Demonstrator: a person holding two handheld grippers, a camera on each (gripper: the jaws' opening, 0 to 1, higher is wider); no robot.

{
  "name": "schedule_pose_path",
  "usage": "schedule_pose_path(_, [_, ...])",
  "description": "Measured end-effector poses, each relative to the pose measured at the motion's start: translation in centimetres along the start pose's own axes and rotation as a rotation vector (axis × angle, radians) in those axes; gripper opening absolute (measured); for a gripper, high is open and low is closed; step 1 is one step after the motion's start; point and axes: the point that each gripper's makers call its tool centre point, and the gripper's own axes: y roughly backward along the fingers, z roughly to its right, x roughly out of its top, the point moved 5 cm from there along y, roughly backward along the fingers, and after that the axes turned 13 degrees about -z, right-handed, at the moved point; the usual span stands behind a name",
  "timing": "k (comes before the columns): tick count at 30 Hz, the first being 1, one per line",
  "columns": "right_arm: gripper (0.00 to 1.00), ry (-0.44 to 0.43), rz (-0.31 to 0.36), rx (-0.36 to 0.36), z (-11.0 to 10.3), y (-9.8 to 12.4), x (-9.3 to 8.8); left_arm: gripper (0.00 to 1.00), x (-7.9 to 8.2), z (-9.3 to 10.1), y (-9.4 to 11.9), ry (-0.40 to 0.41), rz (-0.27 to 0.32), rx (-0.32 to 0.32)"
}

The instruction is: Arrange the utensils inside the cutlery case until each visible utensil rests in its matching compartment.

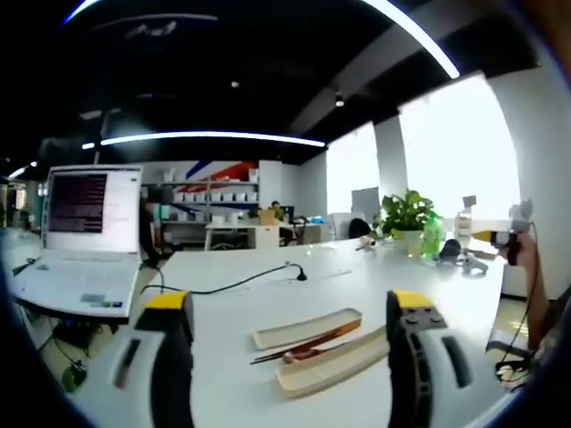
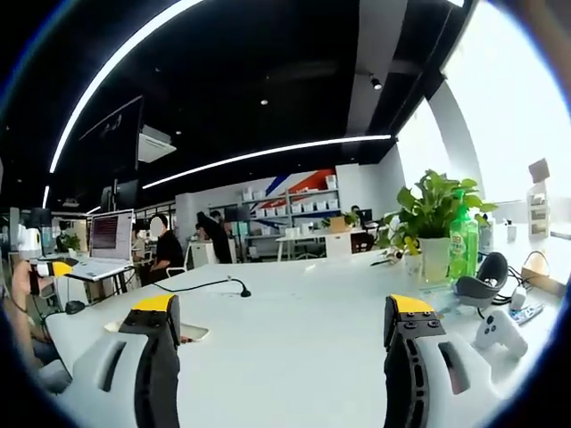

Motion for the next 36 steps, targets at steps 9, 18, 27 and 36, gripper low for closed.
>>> schedule_pose_path(9, [0.99,0.01,-0.011,-0.001,-0.3,0.4,-0.1,0.94,0.2,-0.1,0.1,-0.004,0.003,-0.004])
schedule_pose_path(18, [0.99,0.012,-0.024,-0.007,-0.4,0.3,-0.3,0.93,0.1,-0.3,0.1,-0.002,-0.004,0.002])
schedule_pose_path(27, [0.97,-0.001,-0.012,0.015,-0.7,0.7,0.2,0.92,0.2,0.4,0.3,-0.001,0.017,-0.023])
schedule_pose_path(36, [0.99,0.029,-0.008,0.04,-1.5,0.4,0.3,0.92,0.4,0.6,0.4,0.003,0.024,-0.043])
